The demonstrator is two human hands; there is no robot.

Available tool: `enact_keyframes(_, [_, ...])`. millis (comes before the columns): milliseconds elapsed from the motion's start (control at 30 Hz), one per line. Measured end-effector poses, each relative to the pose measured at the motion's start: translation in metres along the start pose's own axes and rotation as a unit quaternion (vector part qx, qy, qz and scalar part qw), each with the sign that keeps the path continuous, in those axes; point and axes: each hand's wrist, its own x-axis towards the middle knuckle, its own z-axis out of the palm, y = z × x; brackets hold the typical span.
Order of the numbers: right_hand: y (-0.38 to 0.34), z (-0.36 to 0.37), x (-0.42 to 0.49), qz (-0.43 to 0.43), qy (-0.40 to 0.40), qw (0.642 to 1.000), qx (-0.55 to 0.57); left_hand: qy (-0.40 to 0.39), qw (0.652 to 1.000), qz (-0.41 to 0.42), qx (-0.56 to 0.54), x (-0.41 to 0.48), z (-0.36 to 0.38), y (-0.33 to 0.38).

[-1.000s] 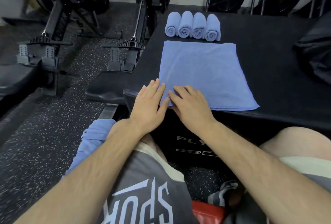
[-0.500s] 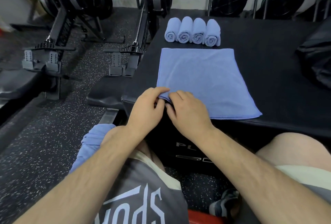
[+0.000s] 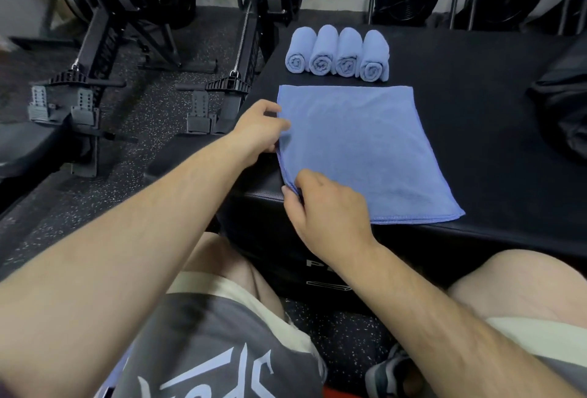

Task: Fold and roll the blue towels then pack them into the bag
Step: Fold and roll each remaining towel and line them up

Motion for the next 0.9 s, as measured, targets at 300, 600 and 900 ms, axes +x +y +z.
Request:
enact_keyframes(300, [0.005,-0.003,0.006,0.077,-0.11,0.98,0.144,0.014,0.997,0.013,0.078,0.045,0.02,0.007])
enact_keyframes(600, [-0.025,-0.001,0.014,0.135,-0.127,0.914,0.361,0.088,0.986,0.048,0.131,0.037,-0.041,0.017])
enact_keyframes(900, [-0.006,-0.032,0.011,0.192,-0.086,0.915,0.344,0.072,0.964,0.064,0.249,0.029,-0.02,0.049])
